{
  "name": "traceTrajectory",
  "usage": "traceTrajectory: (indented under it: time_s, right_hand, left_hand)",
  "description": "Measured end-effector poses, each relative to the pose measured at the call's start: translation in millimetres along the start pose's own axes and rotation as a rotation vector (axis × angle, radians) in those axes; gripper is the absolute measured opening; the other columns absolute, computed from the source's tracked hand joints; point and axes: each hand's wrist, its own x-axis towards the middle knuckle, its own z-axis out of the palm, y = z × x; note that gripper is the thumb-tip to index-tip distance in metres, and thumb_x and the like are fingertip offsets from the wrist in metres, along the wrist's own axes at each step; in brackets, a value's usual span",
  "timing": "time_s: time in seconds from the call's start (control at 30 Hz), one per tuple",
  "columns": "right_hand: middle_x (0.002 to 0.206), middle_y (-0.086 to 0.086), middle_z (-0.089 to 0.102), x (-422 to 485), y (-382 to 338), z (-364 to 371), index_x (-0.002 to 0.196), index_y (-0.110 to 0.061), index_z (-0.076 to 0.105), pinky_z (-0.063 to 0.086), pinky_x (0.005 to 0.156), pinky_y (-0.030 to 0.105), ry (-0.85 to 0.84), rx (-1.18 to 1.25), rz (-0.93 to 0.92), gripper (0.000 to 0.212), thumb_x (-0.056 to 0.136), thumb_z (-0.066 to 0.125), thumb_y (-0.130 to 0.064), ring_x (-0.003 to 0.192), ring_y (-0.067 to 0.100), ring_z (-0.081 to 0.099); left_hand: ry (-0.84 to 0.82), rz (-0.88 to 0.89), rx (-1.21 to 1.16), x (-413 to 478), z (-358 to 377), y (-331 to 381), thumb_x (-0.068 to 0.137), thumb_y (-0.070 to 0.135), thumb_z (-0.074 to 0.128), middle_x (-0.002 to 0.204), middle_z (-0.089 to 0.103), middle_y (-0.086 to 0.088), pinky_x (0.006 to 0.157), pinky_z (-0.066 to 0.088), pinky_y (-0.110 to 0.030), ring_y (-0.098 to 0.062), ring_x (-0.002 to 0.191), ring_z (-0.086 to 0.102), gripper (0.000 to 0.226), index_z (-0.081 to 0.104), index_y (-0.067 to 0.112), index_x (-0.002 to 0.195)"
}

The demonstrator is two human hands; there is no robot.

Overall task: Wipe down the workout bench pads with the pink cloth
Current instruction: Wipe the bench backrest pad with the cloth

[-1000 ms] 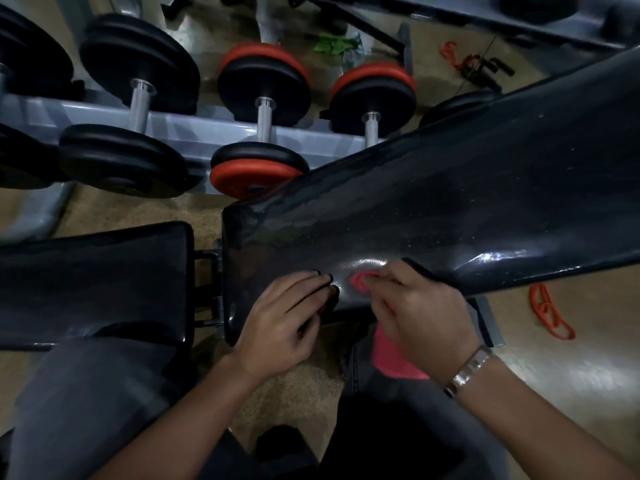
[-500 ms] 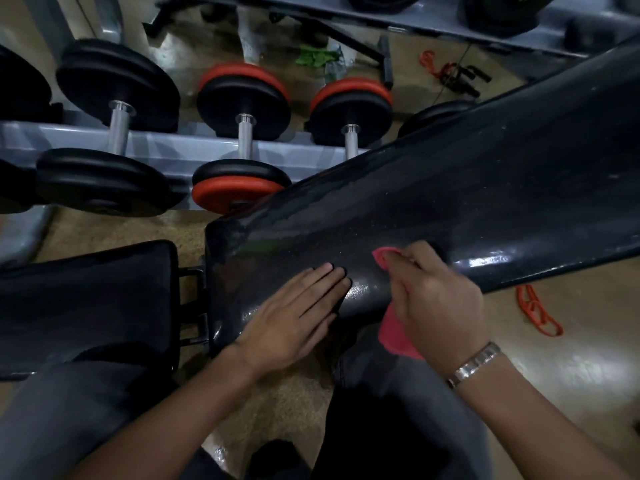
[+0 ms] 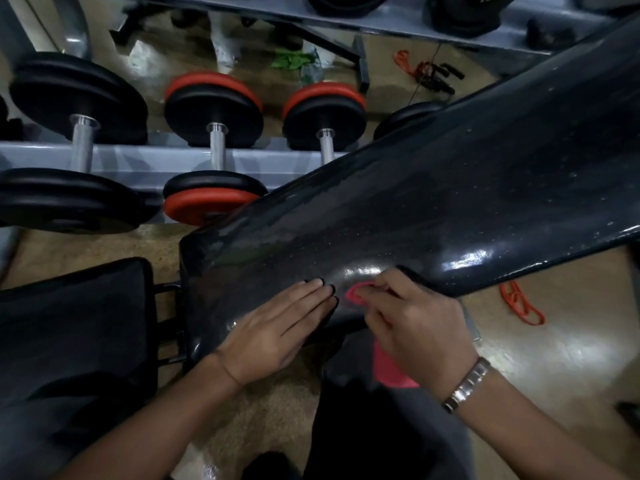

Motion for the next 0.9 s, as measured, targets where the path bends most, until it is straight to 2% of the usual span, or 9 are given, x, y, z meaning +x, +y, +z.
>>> traceTrajectory:
  time_s: [0.07,0.13,0.23,0.3,0.37,0.47,0.63,0.77,0.9]
  right_hand:
    - [0.093,-0.006,0.064,10,11,-8,0.101,-0.029,0.075,0.047,0.041,0.027,0.094,-0.035,0.086,0.020,0.091,0.058,-0.025,0.061,0.018,0.065]
    - [0.093,-0.004,0.064,16,11,-10,0.106,-0.026,0.074,0.045,0.041,0.026,0.131,-0.066,0.162,0.024,0.086,0.067,-0.016,0.059,0.019,0.063]
    - [0.097,-0.006,0.063,4,2,-3,0.112,-0.025,0.071,0.049,0.039,0.028,0.076,-0.061,0.083,0.041,0.074,0.071,-0.010,0.061,0.020,0.065]
    - [0.096,-0.007,0.064,1,8,-7,0.108,-0.028,0.071,0.049,0.038,0.031,0.041,-0.027,0.017,0.035,0.076,0.067,-0.015,0.061,0.020,0.066]
    - [0.093,-0.006,0.065,11,21,-14,0.104,-0.029,0.074,0.050,0.038,0.034,0.086,-0.028,0.073,0.026,0.084,0.061,-0.019,0.059,0.020,0.065]
    - [0.094,-0.004,0.067,22,26,-16,0.110,-0.023,0.074,0.050,0.037,0.033,0.125,-0.063,0.170,0.034,0.079,0.065,-0.011,0.056,0.021,0.062]
    - [0.100,-0.008,0.067,13,26,-17,0.112,-0.030,0.071,0.053,0.042,0.034,-0.022,0.049,0.084,0.028,0.087,0.058,-0.023,0.068,0.018,0.067]
    - [0.097,-0.005,0.066,20,34,-23,0.108,-0.024,0.073,0.050,0.040,0.031,0.085,-0.009,0.208,0.030,0.082,0.069,-0.011,0.062,0.019,0.064]
    - [0.095,-0.005,0.064,6,23,-20,0.109,-0.025,0.073,0.047,0.039,0.027,0.059,-0.037,0.100,0.035,0.075,0.070,-0.016,0.063,0.019,0.065]
  left_hand:
    - [-0.015,0.021,-0.031,6,1,3,0.093,-0.003,0.066,0.153,0.052,-0.013,0.116,0.045,-0.047,-0.028,0.148,0.045,0.051,0.056,0.000,0.143]
    - [-0.024,0.017,-0.063,14,2,5,0.091,-0.007,0.064,0.152,0.053,-0.014,0.117,0.044,-0.047,-0.029,0.148,0.045,0.052,0.057,-0.001,0.142]
    - [-0.011,-0.002,-0.080,20,5,5,0.101,0.000,0.050,0.150,0.055,-0.014,0.119,0.042,-0.045,-0.029,0.147,0.047,0.040,0.059,0.001,0.140]
    - [-0.020,-0.007,-0.088,19,6,7,0.104,0.004,0.045,0.150,0.055,-0.013,0.120,0.040,-0.044,-0.028,0.147,0.046,0.040,0.057,0.002,0.142]
    - [-0.028,-0.012,-0.088,18,7,5,0.102,0.004,0.049,0.151,0.055,-0.012,0.121,0.039,-0.043,-0.027,0.147,0.046,0.042,0.056,0.003,0.143]
    - [0.001,-0.014,-0.081,16,14,2,0.100,0.002,0.052,0.149,0.056,-0.011,0.120,0.041,-0.041,-0.027,0.146,0.048,0.040,0.059,0.004,0.140]
    - [0.009,-0.024,-0.094,18,17,1,0.093,0.001,0.067,0.145,0.060,-0.008,0.114,0.048,-0.041,-0.023,0.142,0.052,0.045,0.063,0.008,0.137]
    - [-0.013,-0.022,-0.089,18,17,2,0.085,-0.011,0.067,0.150,0.057,-0.010,0.110,0.051,-0.047,-0.027,0.144,0.050,0.062,0.057,0.005,0.144]
    - [-0.039,-0.023,-0.090,21,9,2,0.084,-0.011,0.064,0.152,0.053,-0.011,0.119,0.041,-0.046,-0.026,0.149,0.044,0.064,0.054,0.004,0.145]
